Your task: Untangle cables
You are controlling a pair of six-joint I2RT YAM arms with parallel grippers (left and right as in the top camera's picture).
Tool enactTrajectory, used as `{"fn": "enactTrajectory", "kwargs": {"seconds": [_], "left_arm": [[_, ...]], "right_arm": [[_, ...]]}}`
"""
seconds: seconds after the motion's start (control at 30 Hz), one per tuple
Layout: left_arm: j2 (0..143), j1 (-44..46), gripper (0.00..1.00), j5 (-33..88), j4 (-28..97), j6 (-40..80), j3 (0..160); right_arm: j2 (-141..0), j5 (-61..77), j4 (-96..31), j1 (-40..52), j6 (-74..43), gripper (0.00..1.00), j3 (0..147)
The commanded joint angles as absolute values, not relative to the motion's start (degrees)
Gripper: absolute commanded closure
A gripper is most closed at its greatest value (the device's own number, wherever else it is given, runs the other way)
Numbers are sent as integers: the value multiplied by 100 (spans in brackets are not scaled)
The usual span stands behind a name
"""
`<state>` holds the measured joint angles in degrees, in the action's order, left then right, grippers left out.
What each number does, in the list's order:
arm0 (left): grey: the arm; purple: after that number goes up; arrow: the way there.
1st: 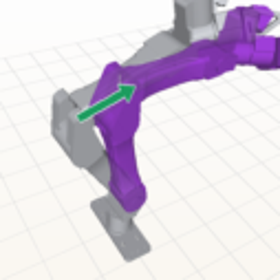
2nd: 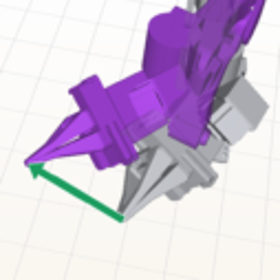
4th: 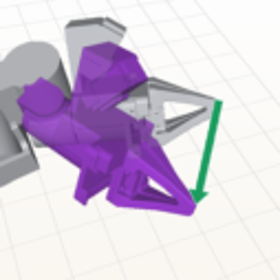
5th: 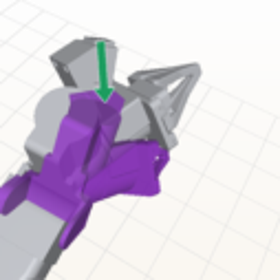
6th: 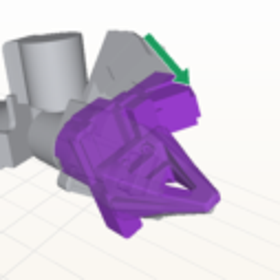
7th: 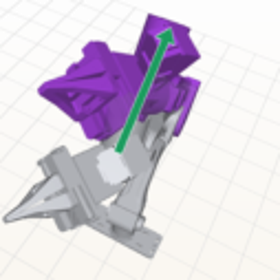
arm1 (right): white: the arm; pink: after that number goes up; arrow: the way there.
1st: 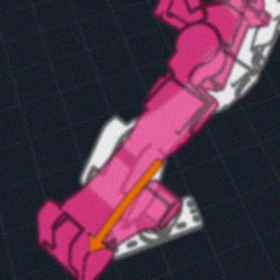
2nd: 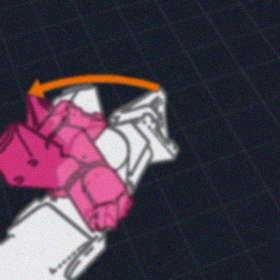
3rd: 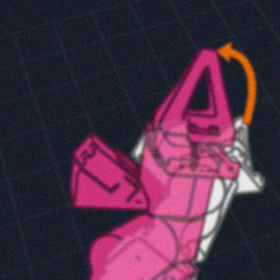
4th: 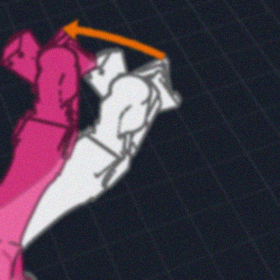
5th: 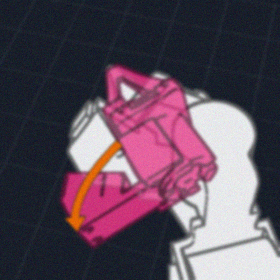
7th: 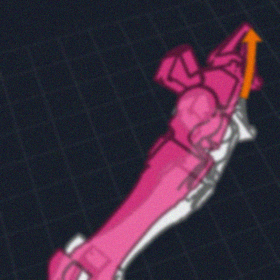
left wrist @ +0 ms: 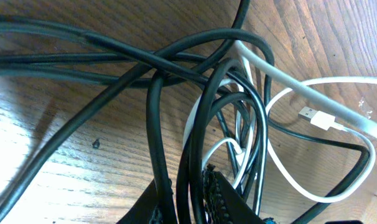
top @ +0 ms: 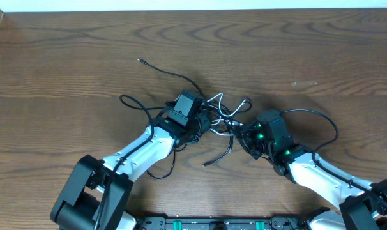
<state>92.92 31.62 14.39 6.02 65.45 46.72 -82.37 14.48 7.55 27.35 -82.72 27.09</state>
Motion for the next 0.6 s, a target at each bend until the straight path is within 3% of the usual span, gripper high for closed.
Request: {"fn": "enactTrajectory", "kwargs": {"seconds": [0.0,0.57], "left_arm": [[9356,3186,80,1614,515,6676,4672],[9356,3197,81,1883,357,6676,4672]], "right_arm": [[-8274,1334,749,2786,-8272,75,2714],[-8359,1068,755,2786,-8879,76,2714]]}}
